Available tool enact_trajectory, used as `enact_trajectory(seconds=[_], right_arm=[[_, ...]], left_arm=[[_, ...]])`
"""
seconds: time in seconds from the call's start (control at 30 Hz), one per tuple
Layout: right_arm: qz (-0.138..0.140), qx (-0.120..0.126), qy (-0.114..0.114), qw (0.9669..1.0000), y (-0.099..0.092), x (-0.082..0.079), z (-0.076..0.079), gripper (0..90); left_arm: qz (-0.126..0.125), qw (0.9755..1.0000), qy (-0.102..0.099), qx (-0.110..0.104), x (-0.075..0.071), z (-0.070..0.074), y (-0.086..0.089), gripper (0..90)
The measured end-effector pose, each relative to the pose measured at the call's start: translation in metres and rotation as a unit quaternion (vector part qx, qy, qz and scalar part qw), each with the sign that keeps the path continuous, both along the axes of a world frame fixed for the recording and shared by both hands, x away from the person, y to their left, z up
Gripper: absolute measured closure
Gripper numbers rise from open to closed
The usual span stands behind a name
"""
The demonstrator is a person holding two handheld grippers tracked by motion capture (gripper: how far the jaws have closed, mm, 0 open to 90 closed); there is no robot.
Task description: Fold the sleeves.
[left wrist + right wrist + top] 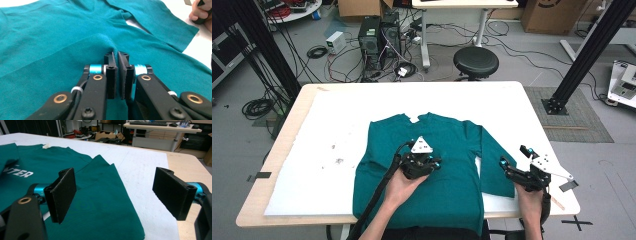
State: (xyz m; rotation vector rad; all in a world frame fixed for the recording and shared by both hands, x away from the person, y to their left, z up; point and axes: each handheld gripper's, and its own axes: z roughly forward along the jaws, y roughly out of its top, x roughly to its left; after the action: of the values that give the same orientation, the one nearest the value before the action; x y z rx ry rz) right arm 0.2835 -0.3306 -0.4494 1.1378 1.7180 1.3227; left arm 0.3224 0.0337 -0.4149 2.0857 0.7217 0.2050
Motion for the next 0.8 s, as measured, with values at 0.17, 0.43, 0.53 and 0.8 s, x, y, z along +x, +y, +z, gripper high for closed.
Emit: enact_trajectory(seconds=[0.17, 0.43, 0.53, 0.8], right_arm=[[0.0, 0.002, 0.003, 1.0, 0.0004, 0.0, 0.0001, 19.5], [0.0, 0.001, 0.003, 1.0, 0.0005, 0.0, 0.0001, 19.5], [0.0, 0.001, 0.004, 1.0, 0.0005, 0.0, 0.0001, 19.5], [0.0, 0.0, 0.003, 1.0, 0.0005, 0.0002, 0.0001, 19.5]], left_arm=[[-0.011, 0.9999, 0.0, 0.003, -0.0017, -0.0027, -0.0062, 85.5], [-0.012, 0.9999, 0.008, 0.003, 0.0012, -0.0078, -0.0094, 85.4], [-0.015, 0.9998, 0.009, 0.008, 0.0009, -0.0087, -0.0105, 85.4], [-0.026, 0.9992, 0.025, -0.014, 0.0028, -0.0093, -0.0087, 70.4]])
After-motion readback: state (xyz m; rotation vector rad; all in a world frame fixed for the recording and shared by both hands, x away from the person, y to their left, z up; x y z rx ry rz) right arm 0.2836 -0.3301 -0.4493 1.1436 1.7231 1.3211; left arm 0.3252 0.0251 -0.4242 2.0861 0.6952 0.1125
